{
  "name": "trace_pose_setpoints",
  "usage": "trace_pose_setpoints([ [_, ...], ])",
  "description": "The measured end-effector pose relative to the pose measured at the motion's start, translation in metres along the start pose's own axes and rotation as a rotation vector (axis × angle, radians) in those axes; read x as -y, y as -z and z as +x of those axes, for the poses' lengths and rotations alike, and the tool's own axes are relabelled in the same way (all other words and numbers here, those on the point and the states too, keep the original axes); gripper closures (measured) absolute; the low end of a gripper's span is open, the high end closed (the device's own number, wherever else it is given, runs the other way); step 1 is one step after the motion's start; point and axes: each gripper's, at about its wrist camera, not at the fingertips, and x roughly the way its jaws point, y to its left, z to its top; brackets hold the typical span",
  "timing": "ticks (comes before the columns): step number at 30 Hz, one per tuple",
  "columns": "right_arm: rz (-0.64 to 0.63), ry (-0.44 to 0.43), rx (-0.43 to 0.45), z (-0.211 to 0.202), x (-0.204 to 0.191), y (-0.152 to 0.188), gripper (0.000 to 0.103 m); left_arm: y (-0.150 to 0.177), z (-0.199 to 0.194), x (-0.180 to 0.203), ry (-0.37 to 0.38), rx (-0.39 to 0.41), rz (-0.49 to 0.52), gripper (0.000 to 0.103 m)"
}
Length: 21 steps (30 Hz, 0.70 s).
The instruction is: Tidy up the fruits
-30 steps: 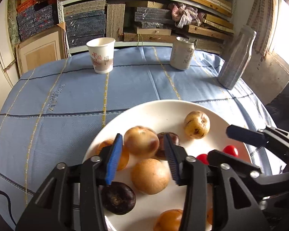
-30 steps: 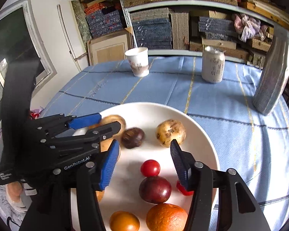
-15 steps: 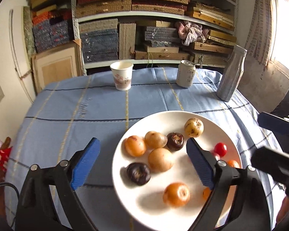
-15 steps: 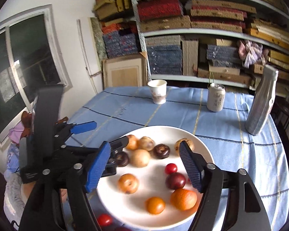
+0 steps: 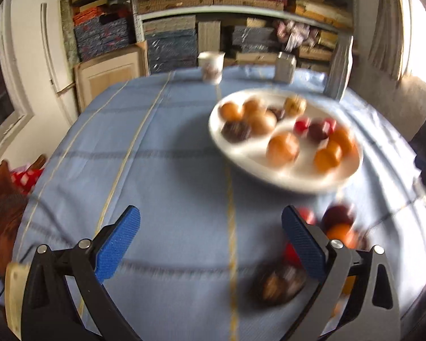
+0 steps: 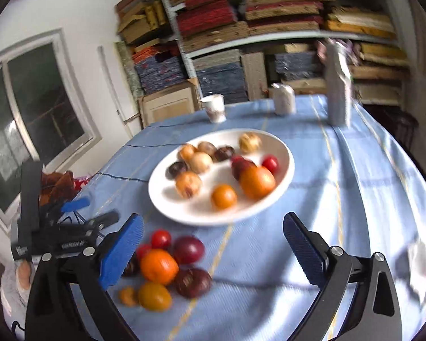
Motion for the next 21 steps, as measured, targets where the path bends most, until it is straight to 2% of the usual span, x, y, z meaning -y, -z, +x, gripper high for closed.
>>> trace_pose_setpoints([
  [4, 0.117, 0.040, -0.019, -0.003, 0.029, 0.011, 0.004, 0.030, 0.001, 0.001, -0.001, -0.066, 0.041, 0.005],
  [8, 0.192, 0.028, -0.016, -0.003, 0.046, 0.011, 0.004, 0.035, -0.003, 0.010, 0.017, -0.054, 0.083, 0.005],
  [21, 0.183, 0.017, -0.041, 0.000, 0.045, 0.014, 0.004, 0.038, 0.003, 0.036, 0.075, -0.079, 0.177, 0.004],
])
